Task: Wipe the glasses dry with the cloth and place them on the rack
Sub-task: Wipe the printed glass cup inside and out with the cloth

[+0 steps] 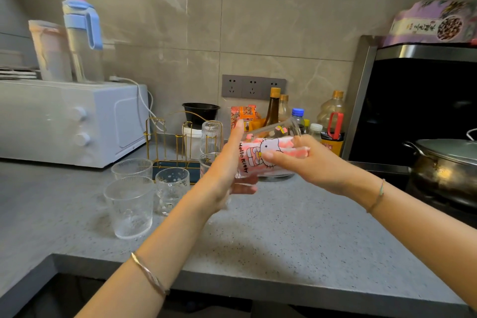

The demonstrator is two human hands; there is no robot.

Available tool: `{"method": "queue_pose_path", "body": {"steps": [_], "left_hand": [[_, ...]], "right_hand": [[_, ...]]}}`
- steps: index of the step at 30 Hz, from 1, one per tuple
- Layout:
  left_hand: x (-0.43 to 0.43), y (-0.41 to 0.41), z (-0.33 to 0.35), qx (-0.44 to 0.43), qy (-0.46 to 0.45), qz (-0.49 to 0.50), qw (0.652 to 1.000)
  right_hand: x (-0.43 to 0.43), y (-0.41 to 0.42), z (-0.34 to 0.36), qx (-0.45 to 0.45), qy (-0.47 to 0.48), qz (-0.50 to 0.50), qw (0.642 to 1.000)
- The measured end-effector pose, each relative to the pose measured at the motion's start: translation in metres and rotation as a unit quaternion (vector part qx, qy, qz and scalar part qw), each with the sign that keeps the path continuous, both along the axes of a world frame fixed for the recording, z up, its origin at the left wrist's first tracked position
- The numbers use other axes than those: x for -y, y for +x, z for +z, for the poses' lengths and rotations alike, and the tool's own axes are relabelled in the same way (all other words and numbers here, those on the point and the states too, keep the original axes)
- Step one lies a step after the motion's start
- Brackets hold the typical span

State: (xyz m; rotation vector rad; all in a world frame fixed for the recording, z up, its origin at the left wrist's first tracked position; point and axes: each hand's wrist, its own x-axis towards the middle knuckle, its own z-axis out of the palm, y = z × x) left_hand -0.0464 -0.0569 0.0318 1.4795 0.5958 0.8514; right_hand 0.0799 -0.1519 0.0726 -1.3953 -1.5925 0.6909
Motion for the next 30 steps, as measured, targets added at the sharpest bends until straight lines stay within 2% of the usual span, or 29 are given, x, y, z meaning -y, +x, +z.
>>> {"method": "queue_pose_path", "body": {"steps": [2,5,8,11,13,14,17,19,22,24,25,27,30], "left_hand": [[0.001,-0.001,0.001,0.005,-0.017,0.002,1.0],[0.001,0.002,-0.009,0.056,0.035,0.044,0.997],[0.0,0.004,-0.02,0.121,0.148,0.073,0.979],[-0.007,-0.003,-0.029,0.156,0.35,0.066,0.921],[-0.011,-0.007,-0.032,0.14,0.443,0.058,0.884],[-0.012,-0.008,-0.033,0.136,0.458,0.056,0.877],[-0.013,-0.004,-0.034,0.129,0.436,0.06,0.889],[-0.01,0.0,-0.033,0.107,0.38,0.068,0.916],[0.0,0.004,-0.02,0.057,0.159,0.037,0.985],[0.001,0.004,-0.013,0.035,0.01,0.018,0.999],[0.0,0.003,-0.011,0.03,-0.024,0.015,0.999],[0.0,0.003,-0.01,0.034,-0.021,0.026,0.999],[0.0,0.006,-0.017,0.086,0.052,0.064,0.993]], "right_hand": [[0.001,-0.004,-0.002,0.002,-0.008,0.014,1.0],[0.001,-0.007,-0.004,-0.009,-0.023,0.041,0.999],[0.003,-0.006,-0.003,-0.069,-0.044,0.063,0.995],[0.008,-0.005,0.0,-0.203,-0.074,0.091,0.972],[0.011,-0.006,0.002,-0.229,-0.088,0.106,0.964],[0.011,-0.006,0.003,-0.227,-0.089,0.102,0.964],[0.007,0.0,0.0,-0.189,-0.066,0.062,0.978],[0.002,0.004,-0.002,-0.167,-0.052,0.041,0.984],[-0.001,0.006,-0.002,-0.086,-0.036,0.016,0.996],[-0.001,0.005,-0.003,-0.027,-0.023,-0.008,0.999],[-0.002,0.004,-0.004,-0.011,-0.019,-0.015,1.0],[-0.003,0.003,-0.007,-0.003,-0.013,-0.012,1.0],[-0.002,0.001,-0.004,-0.015,-0.033,0.027,0.999]]}}
